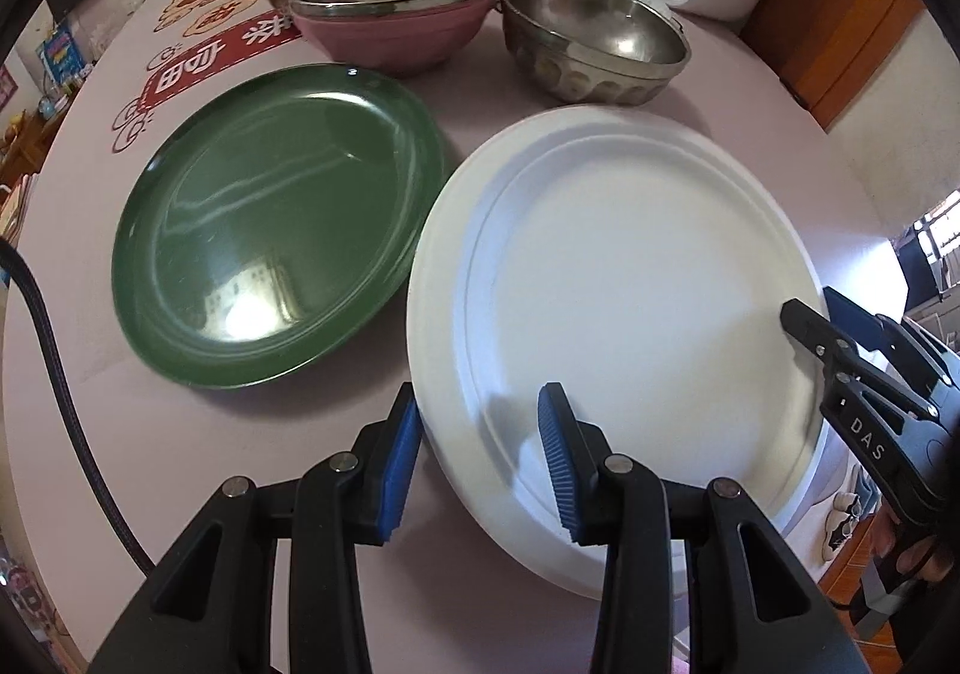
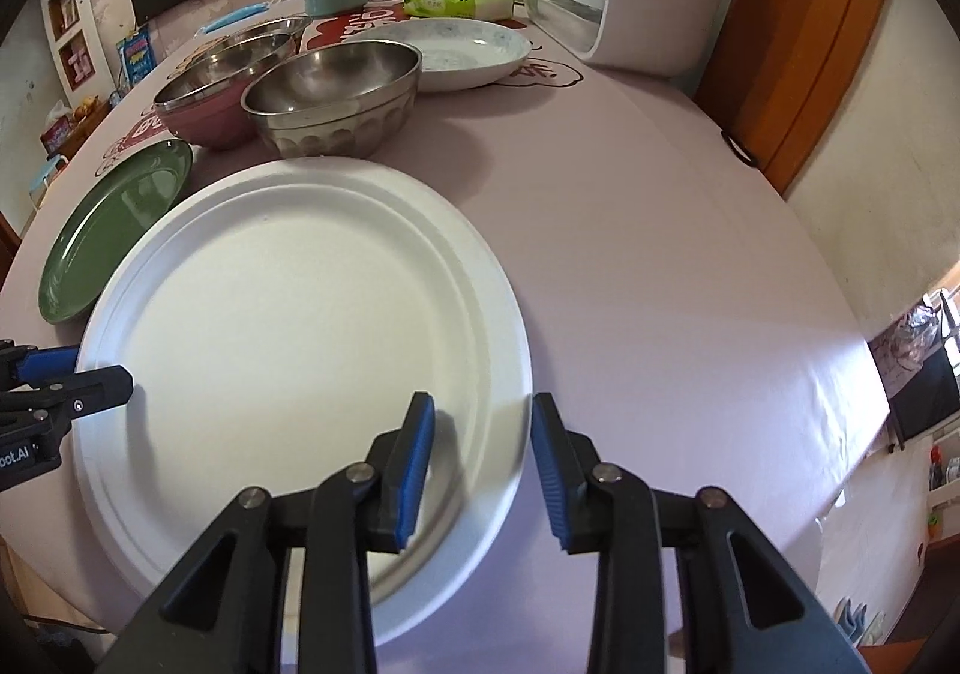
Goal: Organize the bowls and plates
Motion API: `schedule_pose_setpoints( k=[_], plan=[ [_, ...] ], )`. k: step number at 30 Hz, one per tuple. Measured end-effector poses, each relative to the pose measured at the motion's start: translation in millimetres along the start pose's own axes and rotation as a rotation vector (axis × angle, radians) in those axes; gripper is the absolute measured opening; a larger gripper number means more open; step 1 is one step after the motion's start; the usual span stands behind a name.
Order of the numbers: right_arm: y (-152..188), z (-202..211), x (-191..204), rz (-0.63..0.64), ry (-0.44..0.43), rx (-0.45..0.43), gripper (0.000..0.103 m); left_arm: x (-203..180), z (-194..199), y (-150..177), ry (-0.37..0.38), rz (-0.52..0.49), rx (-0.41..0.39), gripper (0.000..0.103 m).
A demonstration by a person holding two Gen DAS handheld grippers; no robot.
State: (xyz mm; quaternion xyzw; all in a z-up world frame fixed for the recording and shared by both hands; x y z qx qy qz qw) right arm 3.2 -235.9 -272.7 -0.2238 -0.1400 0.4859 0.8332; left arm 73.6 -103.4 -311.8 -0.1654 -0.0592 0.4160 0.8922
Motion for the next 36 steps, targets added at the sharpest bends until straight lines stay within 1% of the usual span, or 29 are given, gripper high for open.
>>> schedule_pose_setpoints(
  k=[2,4,6,8,10,13,17,20,23,25,29,31,33,36],
  plan=[
    [-4,2,1,-0.002,-0.015,-0.009,0.049,-3,0,-2,0.017,-0.008,-0.003,0.039],
    [-7,4,2,-0.003,-0.024,-0.018,0.053,-5,0,-1,0.024,-0.012,0.003,0.040],
    [-10,5,2,-0.006,-0.027,-0.020,0.054,-6,-1,-2,0.033,-0.015,0.009,0.040],
    [-11,7,3,-0.016,-0.033,-0.021,0.057,-7,0,-3,0.050,-0.020,0.012,0.043],
    [-13,8,4,-0.028,-0.033,-0.019,0.058,-8,2,-4,0.072,-0.037,0.009,0.056],
    [-15,12,5,-0.051,-0.033,-0.019,0.059,-11,10,-8,0.089,-0.086,0.000,0.057],
    [-20,19,8,-0.103,-0.035,-0.017,0.060,-16,25,-13,0.141,-0.145,-0.001,0.060],
    [-27,24,8,-0.153,-0.035,-0.023,0.062,-17,36,-22,0.144,-0.198,-0.006,0.065],
    [-35,33,8,-0.207,-0.035,-0.039,0.070,-15,49,-34,0.140,-0.254,-0.017,0.069],
    [-41,37,9,-0.229,-0.030,-0.046,0.072,-12,60,-44,0.159,-0.274,-0.036,0.072],
    [-59,47,10,-0.244,-0.020,-0.085,0.074,-8,76,-68,0.180,-0.303,-0.073,0.073],
    [-71,53,10,-0.245,-0.034,-0.115,0.076,-9,83,-80,0.183,-0.311,-0.089,0.074],
    [-81,54,8,-0.238,-0.050,-0.126,0.079,-8,88,-86,0.176,-0.304,-0.093,0.074],
    [-95,54,6,-0.214,-0.111,-0.120,0.079,-10,91,-100,0.158,-0.277,-0.100,0.076]
  ],
)
Point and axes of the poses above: each gripper's, at about its wrist camera, not at the fingertips, and z roughly against the way its jaws point, x to its left, y to its underside, the point moved 10 cm from there along -z, roughly the way its jaws point, and after that the axes turned 13 degrees about -z, right-handed, at the moved point
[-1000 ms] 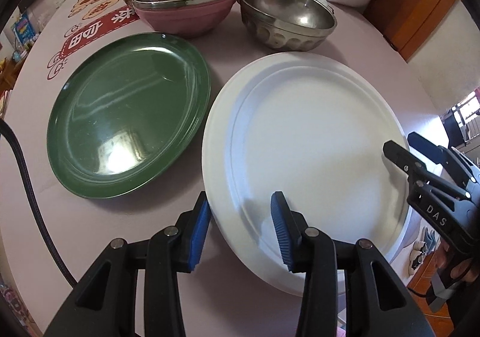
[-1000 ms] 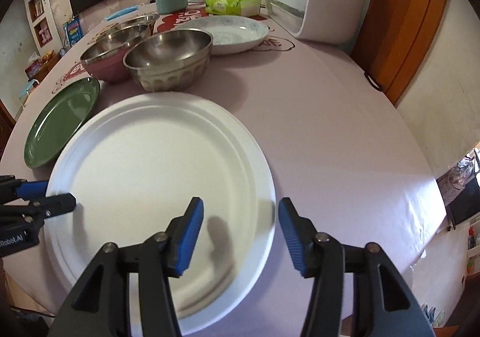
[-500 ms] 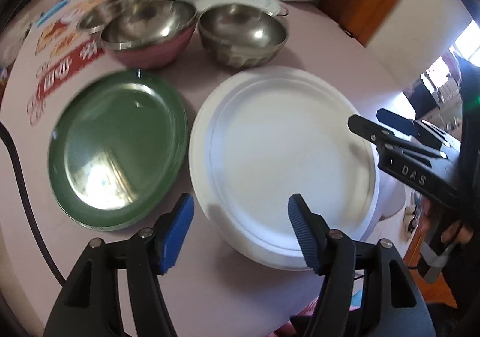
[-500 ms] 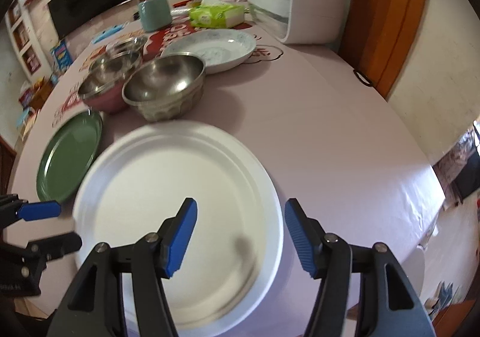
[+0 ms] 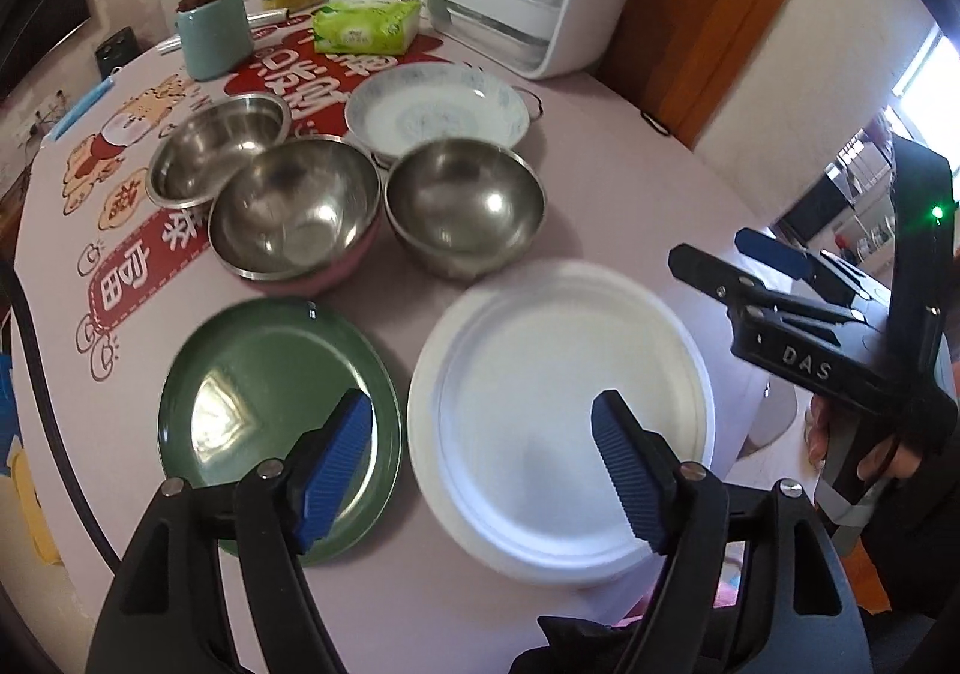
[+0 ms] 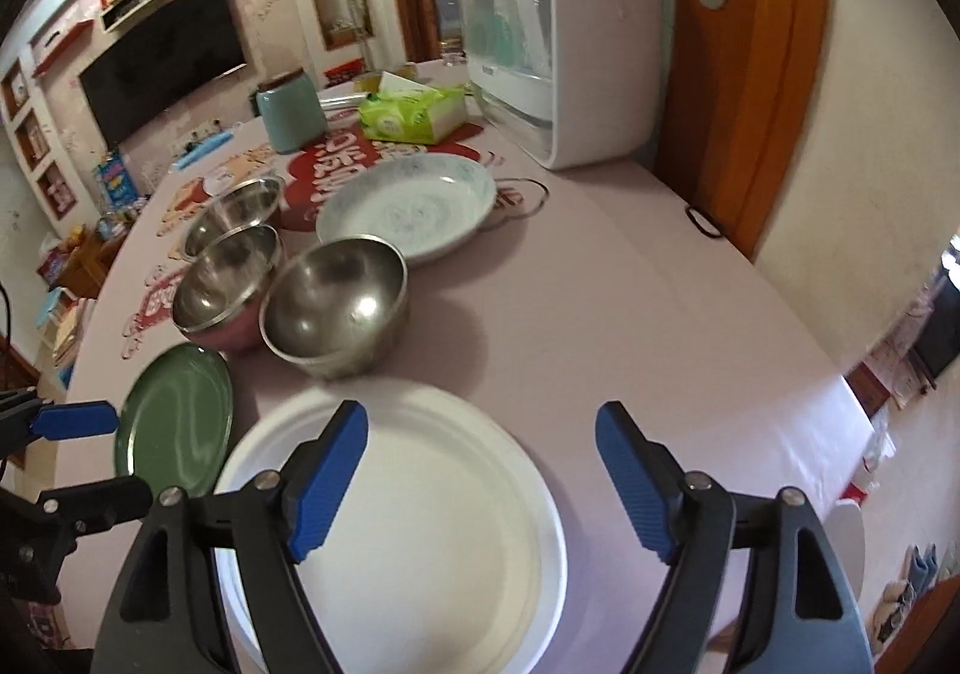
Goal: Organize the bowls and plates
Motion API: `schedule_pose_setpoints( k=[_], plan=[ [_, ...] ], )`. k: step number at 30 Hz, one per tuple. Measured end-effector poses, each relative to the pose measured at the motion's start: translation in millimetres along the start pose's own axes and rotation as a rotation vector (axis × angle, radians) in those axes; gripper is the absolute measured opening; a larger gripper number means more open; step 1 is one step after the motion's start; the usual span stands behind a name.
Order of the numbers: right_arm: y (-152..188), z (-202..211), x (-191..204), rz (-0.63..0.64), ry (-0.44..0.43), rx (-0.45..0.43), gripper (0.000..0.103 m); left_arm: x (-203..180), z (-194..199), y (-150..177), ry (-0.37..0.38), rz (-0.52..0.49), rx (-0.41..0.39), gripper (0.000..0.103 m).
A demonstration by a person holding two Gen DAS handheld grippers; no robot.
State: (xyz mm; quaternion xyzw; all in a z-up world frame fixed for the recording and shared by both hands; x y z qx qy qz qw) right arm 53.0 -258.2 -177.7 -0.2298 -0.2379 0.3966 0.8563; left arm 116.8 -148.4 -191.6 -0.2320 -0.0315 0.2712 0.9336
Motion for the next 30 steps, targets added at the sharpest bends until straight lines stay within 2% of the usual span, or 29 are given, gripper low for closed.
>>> schedule_pose_setpoints(
  k=[4,7,12,21,30],
  plan=[
    [-19,-9,3,0.065,-0.086,0.033,0.079,0,-2,-23,-0.078,0.065,-0.013,0.077],
    [-31,-10,5,0.123,-0.160,0.048,0.079,-2,-2,-41,-0.094,0.153,-0.029,0.077],
    [-57,-7,2,0.203,-0.229,0.040,0.079,-4,4,-70,-0.167,0.199,-0.057,0.078],
    [-118,0,-5,0.228,-0.313,-0.026,0.079,-5,17,-115,-0.212,0.233,-0.053,0.082],
    [-173,-5,-4,0.211,-0.362,-0.085,0.080,29,22,-140,-0.285,0.313,0.010,0.082]
  ],
)
Point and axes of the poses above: each gripper's, at about its wrist camera, not at the fingertips, and z roughly against the way its jaws point, x to its left, y to its underside, the point moved 10 cm from there along -z, roughly the way its jaws point, and after that the axes turned 13 degrees about -z, right-handed, at the moved point
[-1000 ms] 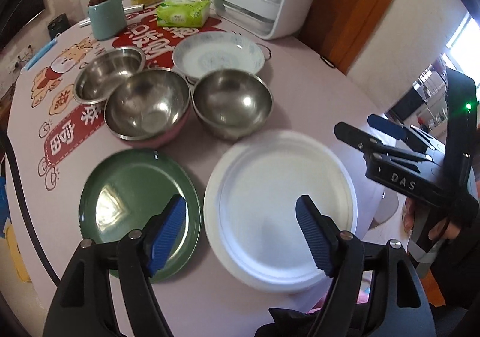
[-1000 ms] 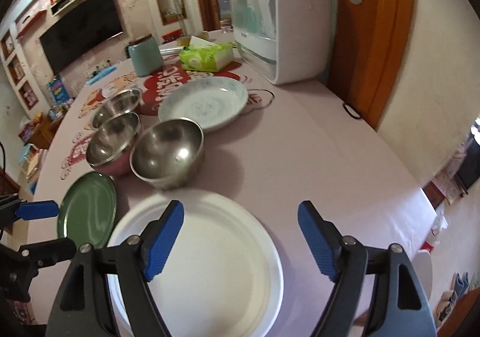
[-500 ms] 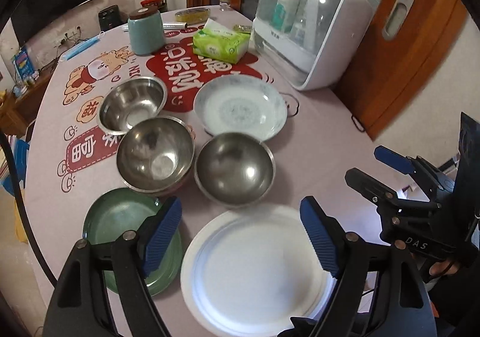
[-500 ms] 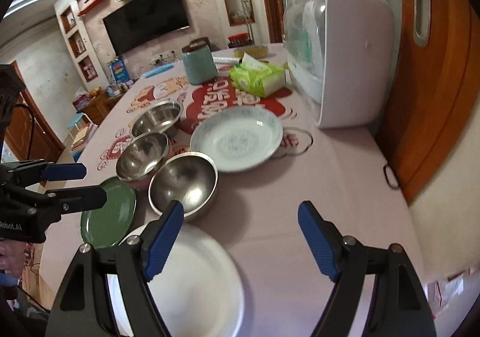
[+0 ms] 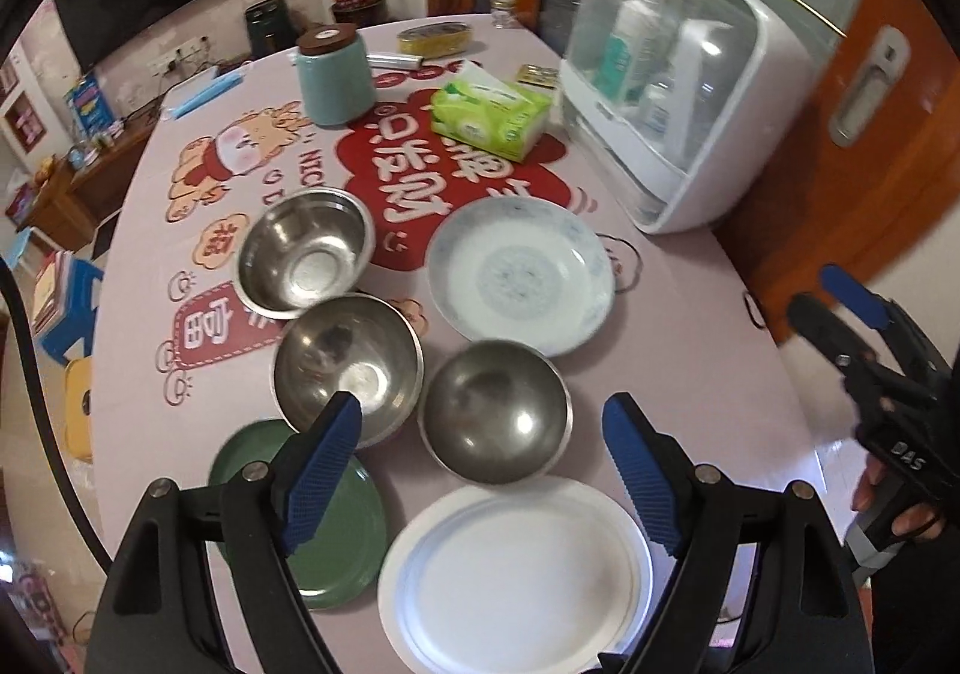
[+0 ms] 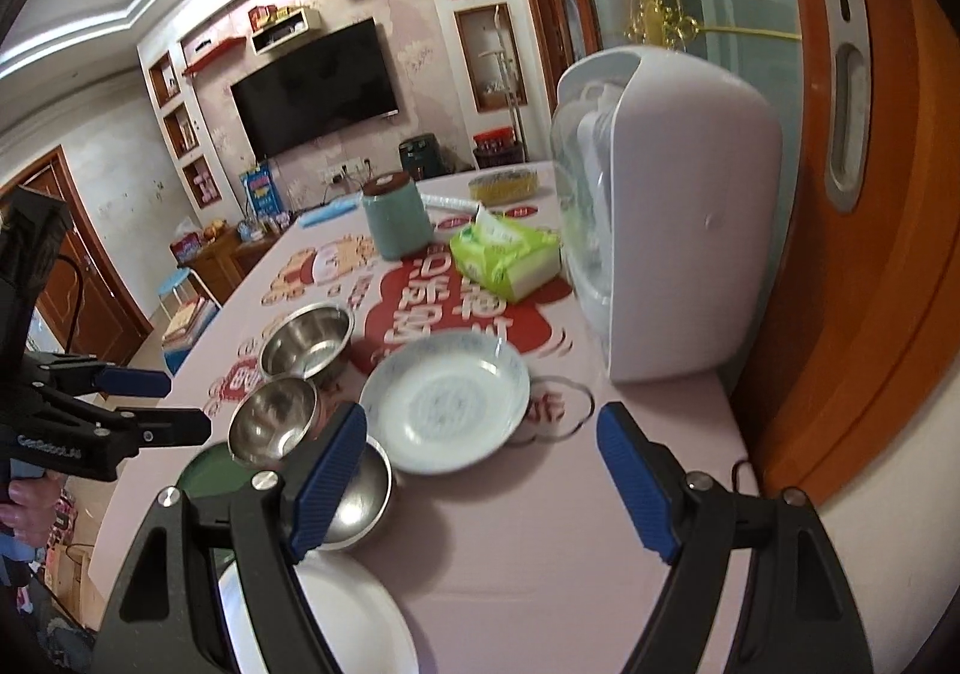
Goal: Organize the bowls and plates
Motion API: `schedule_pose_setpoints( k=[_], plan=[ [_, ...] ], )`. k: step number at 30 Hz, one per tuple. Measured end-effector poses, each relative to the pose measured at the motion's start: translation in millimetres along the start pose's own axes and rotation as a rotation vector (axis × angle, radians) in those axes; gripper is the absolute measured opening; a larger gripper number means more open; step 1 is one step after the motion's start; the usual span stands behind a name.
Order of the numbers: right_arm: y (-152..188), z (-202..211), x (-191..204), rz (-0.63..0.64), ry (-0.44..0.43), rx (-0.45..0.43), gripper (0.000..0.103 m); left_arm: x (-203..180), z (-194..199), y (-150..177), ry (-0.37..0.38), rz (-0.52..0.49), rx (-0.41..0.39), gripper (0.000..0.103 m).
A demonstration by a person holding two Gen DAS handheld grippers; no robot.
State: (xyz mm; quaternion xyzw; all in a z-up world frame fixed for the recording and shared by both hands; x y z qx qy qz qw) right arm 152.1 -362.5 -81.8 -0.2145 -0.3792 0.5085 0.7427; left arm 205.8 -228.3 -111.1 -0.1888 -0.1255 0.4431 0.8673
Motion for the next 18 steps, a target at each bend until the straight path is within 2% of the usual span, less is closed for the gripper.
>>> schedule_pose_setpoints(
  k=[6,10,15,18],
  plan=[
    [-20,-15,-6,-0.029,-0.027,-0.006,0.083,21,-4,-31,-0.046,0.009,-0.016,0.082],
    [-20,-32,-11,-0.058,-0.040,0.023,0.084,33,-16,-47,-0.069,0.022,-0.007,0.082],
    [-11,-60,-23,-0.123,-0.057,0.083,0.084,42,-51,-57,-0.040,0.045,0.034,0.082],
    [-2,-78,-28,-0.161,-0.095,0.134,0.084,46,-73,-60,-0.023,0.053,0.059,0.082]
  ],
)
Point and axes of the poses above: each gripper's, at about its wrist camera, not at the fingertips, and z roughly against the way its jaws point, x to its left, y to its underside, the point moved 10 cm from there along -z, roughly the way its jaws point, and after that the axes turned 13 degrees about -z, right-handed, at the moved point
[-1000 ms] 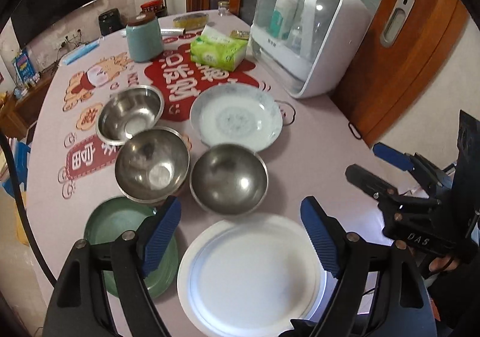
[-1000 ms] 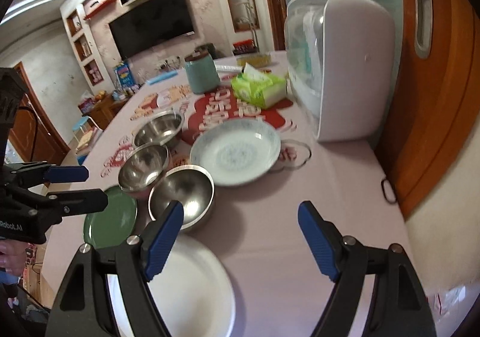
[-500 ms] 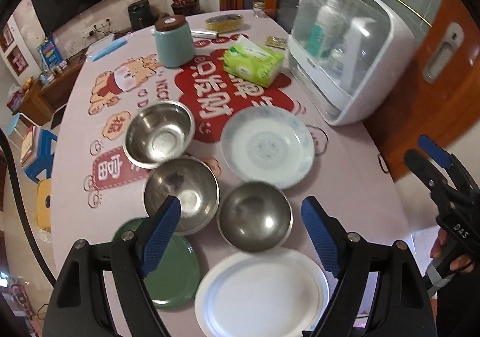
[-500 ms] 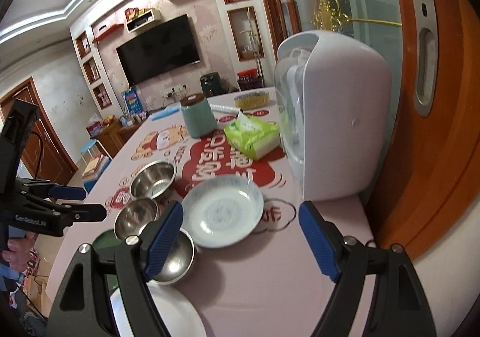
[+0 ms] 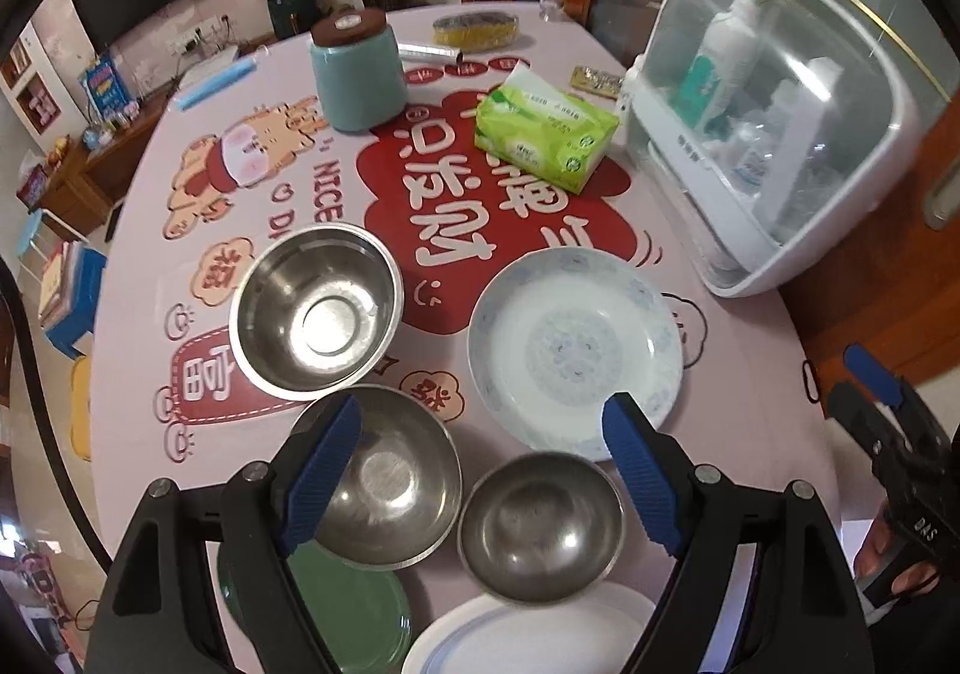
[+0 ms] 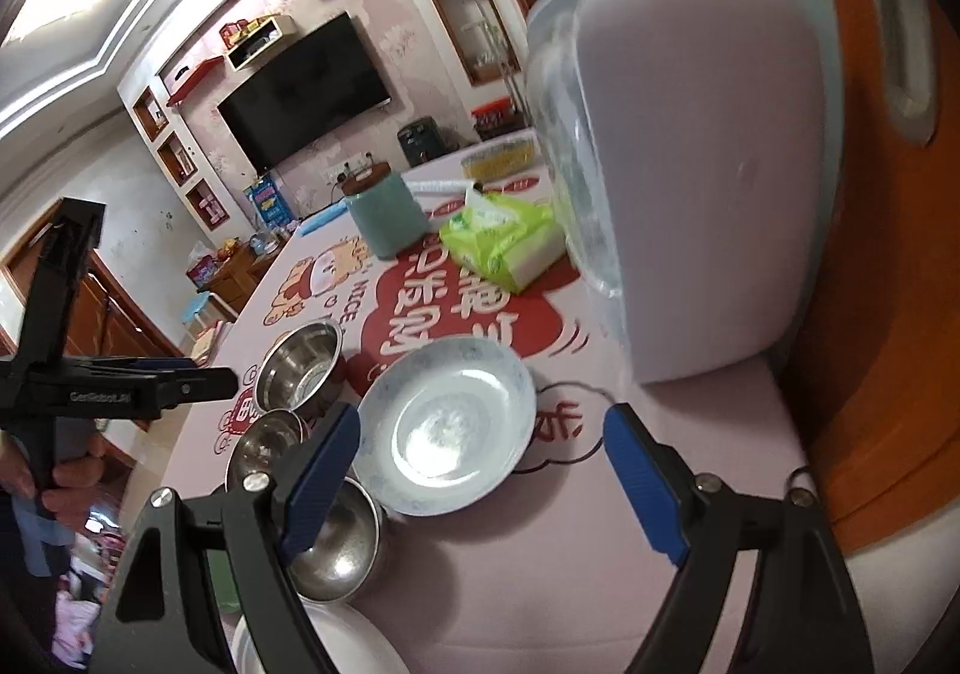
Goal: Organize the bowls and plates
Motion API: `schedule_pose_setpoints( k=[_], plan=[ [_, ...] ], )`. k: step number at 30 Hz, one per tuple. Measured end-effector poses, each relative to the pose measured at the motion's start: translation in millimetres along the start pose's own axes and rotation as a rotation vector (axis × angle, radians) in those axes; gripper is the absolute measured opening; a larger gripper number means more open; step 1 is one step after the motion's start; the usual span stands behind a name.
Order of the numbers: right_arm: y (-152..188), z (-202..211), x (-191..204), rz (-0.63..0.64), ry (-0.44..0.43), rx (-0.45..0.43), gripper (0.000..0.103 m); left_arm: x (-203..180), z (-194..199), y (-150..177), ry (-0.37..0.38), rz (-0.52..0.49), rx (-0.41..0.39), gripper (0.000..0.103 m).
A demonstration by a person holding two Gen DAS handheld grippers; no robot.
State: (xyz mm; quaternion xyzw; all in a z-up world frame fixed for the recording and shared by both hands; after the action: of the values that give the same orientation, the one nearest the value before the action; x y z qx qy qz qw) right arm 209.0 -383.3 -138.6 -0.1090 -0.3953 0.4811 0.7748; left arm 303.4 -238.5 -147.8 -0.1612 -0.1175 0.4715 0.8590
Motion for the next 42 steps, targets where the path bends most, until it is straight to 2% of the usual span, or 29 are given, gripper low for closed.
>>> schedule_pose_setpoints(
  k=[3,12,17,19,22,25,30,32,42],
  plan=[
    [11,-24,-3,-0.012,-0.039,0.060,0.084,2,-26,-5,0.035,0.016,0.014,0.082],
    [41,-73,-15,-0.051,-0.061,0.187,0.084,0,-106,-7,0.129,0.079,0.116,0.082],
    [46,-89,-24,-0.084,-0.062,0.217,0.084,1,-135,-5,0.146,0.091,0.161,0.081],
    [47,-94,-28,-0.099,-0.061,0.222,0.083,2,-143,-3,0.157,0.102,0.178,0.078],
    [49,-101,-32,-0.124,-0.070,0.239,0.072,3,-154,2,0.149,0.092,0.203,0.075],
    [52,-110,-36,-0.145,-0.068,0.258,0.059,3,-160,4,0.149,0.086,0.213,0.065],
    [54,-120,-40,-0.198,-0.086,0.286,0.042,5,-165,2,0.125,0.072,0.203,0.064],
    [55,-122,-41,-0.205,-0.093,0.288,0.035,4,-165,1,0.123,0.061,0.196,0.058],
    [55,-130,-47,-0.239,-0.115,0.301,0.021,-2,-168,-2,0.138,0.053,0.193,0.037]
  ],
)
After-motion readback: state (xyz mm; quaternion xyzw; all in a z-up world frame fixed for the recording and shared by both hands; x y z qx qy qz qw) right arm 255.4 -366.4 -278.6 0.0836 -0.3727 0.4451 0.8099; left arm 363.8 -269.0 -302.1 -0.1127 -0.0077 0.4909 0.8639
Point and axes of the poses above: each gripper's, at about its wrist camera, not at the fingertips, and z roughly against the way its jaws point, x to its left, y to its underside, the point moved 10 cm from there along -z, roughly the way its jaws point, and after that the axes turned 13 degrees about -z, right-handed, at the moved point
